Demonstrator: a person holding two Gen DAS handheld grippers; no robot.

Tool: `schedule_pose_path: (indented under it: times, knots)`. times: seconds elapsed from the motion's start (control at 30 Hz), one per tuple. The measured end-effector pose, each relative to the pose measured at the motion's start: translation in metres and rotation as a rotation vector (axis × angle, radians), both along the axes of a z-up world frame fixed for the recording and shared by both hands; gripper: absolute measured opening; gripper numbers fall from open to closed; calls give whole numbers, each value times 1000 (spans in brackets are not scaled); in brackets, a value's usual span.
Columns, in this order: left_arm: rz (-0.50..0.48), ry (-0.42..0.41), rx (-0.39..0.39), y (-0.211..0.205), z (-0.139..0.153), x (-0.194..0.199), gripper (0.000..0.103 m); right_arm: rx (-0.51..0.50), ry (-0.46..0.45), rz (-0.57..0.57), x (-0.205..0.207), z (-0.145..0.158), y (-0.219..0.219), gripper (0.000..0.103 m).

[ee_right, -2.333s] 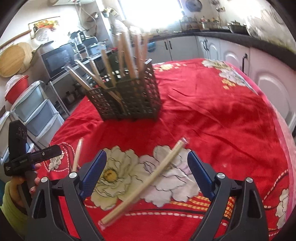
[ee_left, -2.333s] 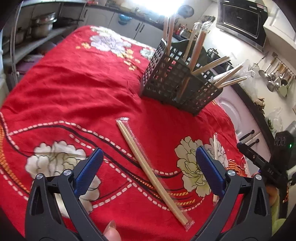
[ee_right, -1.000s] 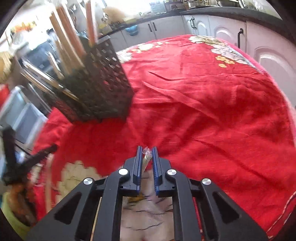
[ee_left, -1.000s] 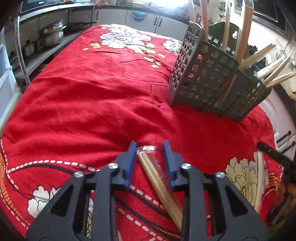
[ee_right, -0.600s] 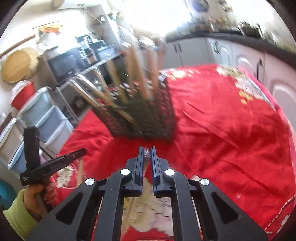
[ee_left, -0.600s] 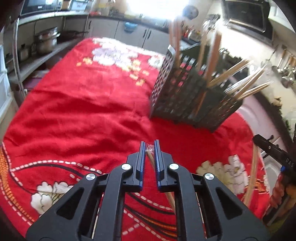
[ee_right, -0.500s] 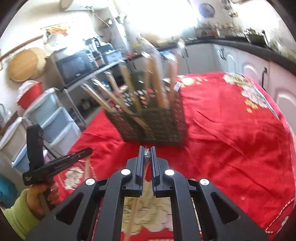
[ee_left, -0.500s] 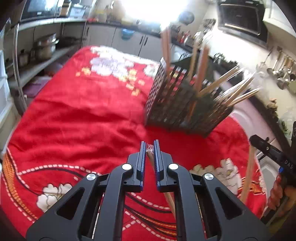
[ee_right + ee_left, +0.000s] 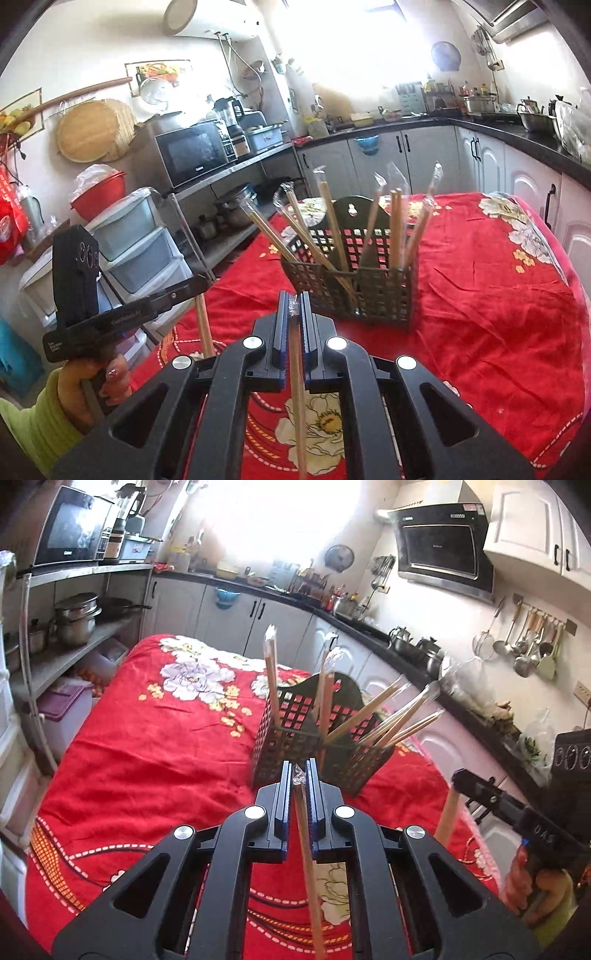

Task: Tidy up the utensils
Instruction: 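Lift both held chopsticks upright and carry them over the caddy, then lower the chopsticks into the caddy and open both tools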

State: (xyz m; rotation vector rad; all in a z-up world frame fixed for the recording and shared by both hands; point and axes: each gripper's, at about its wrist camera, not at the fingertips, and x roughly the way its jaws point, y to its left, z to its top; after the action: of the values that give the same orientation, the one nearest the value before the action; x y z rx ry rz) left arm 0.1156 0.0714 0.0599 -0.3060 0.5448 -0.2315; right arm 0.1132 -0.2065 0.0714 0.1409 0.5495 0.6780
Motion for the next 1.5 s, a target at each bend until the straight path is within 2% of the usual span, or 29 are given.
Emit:
schedule_pose_path:
  times: [0.37,0.83,1.3,1.5]
  knots:
    - [3,-38,-33,11,23,-2,4,9,-58,27,-6,24,10,6]
    - [-1,-97,-30,8,62,8,4,43,-121,54,1,52,17,6]
    - [-41,-165,-27,-10,104,29,4,76,-167,53,31,86,19,6]
    - [-65,-205,10,-24,130,46,4,80,-198,21,47,109,17,6]
